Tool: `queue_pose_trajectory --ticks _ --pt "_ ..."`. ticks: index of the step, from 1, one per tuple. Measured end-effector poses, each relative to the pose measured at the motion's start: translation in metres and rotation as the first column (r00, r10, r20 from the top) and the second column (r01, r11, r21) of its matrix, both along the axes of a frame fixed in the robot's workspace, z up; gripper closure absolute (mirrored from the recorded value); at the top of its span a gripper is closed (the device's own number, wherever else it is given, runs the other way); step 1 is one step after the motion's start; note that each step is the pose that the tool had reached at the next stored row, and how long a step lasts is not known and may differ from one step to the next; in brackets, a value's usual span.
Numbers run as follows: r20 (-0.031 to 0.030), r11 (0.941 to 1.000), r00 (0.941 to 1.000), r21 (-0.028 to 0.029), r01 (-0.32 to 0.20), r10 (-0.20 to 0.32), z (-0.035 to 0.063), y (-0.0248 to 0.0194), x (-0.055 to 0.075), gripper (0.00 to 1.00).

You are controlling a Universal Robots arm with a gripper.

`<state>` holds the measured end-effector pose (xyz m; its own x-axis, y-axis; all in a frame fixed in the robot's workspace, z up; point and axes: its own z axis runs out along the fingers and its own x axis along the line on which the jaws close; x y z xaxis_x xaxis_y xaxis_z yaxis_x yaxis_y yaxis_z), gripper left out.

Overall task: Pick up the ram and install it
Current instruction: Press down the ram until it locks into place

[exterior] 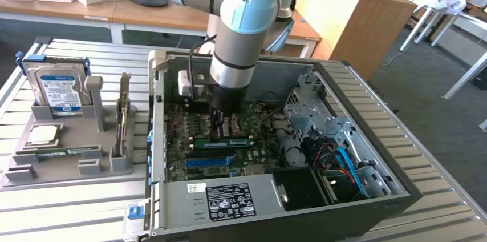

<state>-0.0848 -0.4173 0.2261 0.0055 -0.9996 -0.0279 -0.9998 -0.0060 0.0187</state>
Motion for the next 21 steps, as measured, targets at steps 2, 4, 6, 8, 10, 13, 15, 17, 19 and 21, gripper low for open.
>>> queue_pose_trajectory --ticks 2,4,6,8,10,13,15,17,19,21 --pt "0.0000 1.0000 1.0000 0.0002 0.000 0.000 -0.0010 0.0000 0.0000 0.90" --pt "-0.0002 1.0000 1.0000 -0.0002 0.000 0.000 -0.0021 -0.0003 -0.0001 0.90" --pt "-0.0003 1.0000 1.0000 -0.0004 0.000 0.000 -0.0025 -0.0004 -0.0001 0.90" --pt "-0.0001 1.0000 1.0000 0.0000 0.000 0.000 -0.0027 -0.0003 0.0000 0.90" --pt "0.0000 1.0000 1.0000 0.0000 0.000 0.000 -0.0028 -0.0004 0.0000 0.90" --pt "0.0004 1.0000 1.0000 0.0000 0.000 0.000 -0.0033 -0.0004 0.0000 0.90" --pt "0.0006 1.0000 1.0000 0.0000 0.000 0.000 -0.0034 -0.0003 0.0000 0.90" --pt "0.0006 1.0000 1.0000 0.0001 0.000 0.000 -0.0034 -0.0003 0.0000 0.90" --pt "0.0005 1.0000 1.0000 0.0000 0.000 0.000 -0.0034 -0.0003 0.0000 0.90" --pt "0.0005 1.0000 1.0000 0.0000 0.000 0.000 -0.0044 -0.0003 0.0000 0.90"
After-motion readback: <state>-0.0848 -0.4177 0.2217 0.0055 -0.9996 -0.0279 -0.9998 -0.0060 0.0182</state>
